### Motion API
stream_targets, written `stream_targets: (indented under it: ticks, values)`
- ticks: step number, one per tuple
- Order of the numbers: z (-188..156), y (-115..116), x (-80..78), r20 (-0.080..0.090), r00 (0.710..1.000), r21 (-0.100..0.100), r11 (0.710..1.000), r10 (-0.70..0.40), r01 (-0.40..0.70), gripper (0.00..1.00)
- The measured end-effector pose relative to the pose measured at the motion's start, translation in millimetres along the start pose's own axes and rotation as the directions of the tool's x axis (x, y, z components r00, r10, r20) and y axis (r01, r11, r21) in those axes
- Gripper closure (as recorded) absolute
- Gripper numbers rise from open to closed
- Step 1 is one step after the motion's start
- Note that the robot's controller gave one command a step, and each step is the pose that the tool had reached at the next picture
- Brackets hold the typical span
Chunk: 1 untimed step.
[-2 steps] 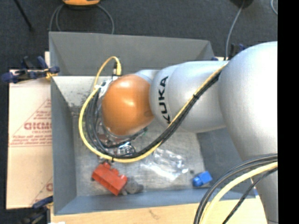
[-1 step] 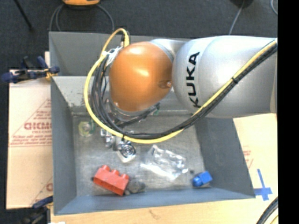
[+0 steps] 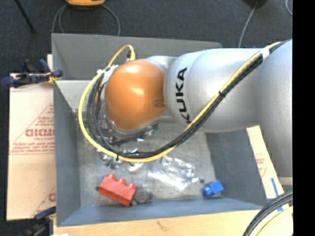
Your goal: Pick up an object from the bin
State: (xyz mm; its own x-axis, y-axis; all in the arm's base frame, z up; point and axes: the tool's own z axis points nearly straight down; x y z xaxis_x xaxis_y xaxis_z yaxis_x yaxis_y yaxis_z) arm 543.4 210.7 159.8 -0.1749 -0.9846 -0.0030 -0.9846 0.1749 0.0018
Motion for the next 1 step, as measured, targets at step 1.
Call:
stream_targets:
  ticks: [1]
  values:
    - [-1.4,-0.7,0.2,0.001,1.000,0.001,1.000,0.003,-0.003,0.00]
